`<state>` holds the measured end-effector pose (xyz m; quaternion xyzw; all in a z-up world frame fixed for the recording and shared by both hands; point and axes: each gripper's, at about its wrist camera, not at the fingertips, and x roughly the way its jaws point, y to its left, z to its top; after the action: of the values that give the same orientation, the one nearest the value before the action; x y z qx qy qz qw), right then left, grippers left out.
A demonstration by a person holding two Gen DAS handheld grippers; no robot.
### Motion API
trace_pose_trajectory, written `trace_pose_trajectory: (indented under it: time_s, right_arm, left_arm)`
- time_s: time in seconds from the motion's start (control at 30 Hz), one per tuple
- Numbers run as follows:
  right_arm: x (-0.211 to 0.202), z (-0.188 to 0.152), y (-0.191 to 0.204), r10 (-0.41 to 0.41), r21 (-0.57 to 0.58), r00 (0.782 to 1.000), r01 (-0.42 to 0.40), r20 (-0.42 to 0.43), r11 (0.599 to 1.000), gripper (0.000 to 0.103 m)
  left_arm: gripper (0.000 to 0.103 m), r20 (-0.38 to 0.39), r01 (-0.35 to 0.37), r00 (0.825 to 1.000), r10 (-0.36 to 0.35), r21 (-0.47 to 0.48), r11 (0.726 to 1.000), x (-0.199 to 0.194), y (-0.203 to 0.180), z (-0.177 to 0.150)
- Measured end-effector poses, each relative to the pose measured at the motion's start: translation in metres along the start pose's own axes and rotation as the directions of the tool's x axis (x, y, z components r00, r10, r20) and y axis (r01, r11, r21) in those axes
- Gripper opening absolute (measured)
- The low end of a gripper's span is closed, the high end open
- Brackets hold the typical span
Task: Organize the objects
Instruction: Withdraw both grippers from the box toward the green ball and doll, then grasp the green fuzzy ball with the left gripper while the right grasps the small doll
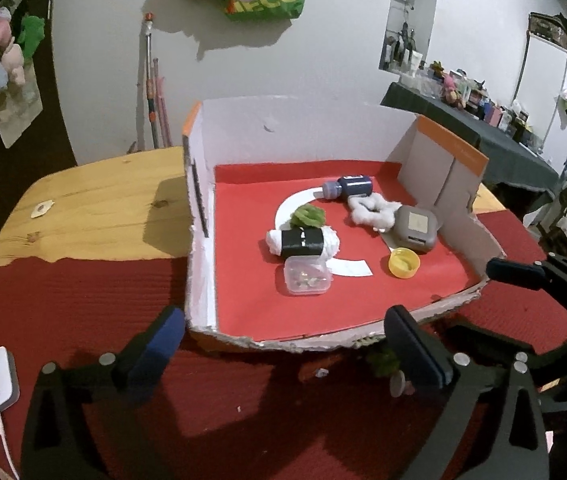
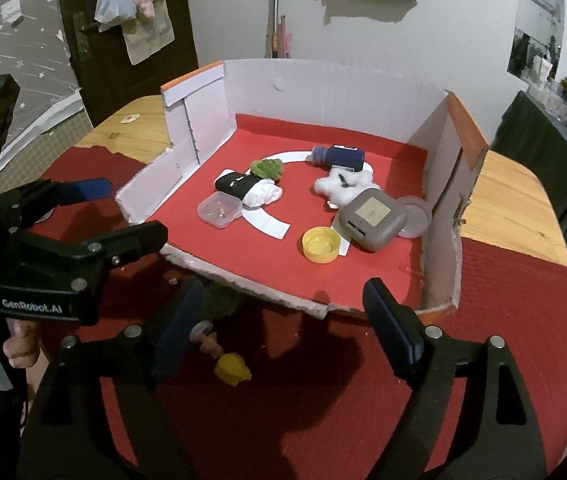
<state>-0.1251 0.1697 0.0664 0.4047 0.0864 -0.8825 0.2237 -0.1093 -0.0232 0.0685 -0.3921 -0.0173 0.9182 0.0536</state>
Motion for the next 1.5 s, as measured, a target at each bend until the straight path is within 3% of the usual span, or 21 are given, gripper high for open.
trace_pose_trajectory:
  time_s: [0.37, 0.73, 1.17, 1.5]
  right_arm:
    - [-0.011, -0.014, 0.012, 0.012, 0.000, 1.000, -0.012, 0.008, 1.000, 0.087]
    - [0.015, -0.037, 0.025, 0.042, 0.016, 0.998, -0.041, -0.049, 0.999, 0.087]
    - [0.043, -0.044, 0.026, -0.054, -0.017, 0.996, 0.053, -0.069, 0.998, 0.087]
    - [0.029, -0.055, -0.033, -0.153, 0.092, 0.986, 0.158, -0.060, 0.983, 0.087]
  left_arm:
    - [0.103, -0.003, -0.003, 1.000, 0.003, -0.009, 1.000, -0.013, 0.004, -0.012]
    - [0.103, -0.039, 0.009, 0.999, -0.010, -0.009, 1.000, -0.010, 0.006, -0.032]
    - [0.103, -0.065, 0.023, 0.998, -0.024, -0.017, 1.000, -0.002, 0.007, -0.038]
    - [0.103, -0.093, 0.073, 0.993, -0.071, 0.015, 0.997, 0.010, -0.013, -0.037]
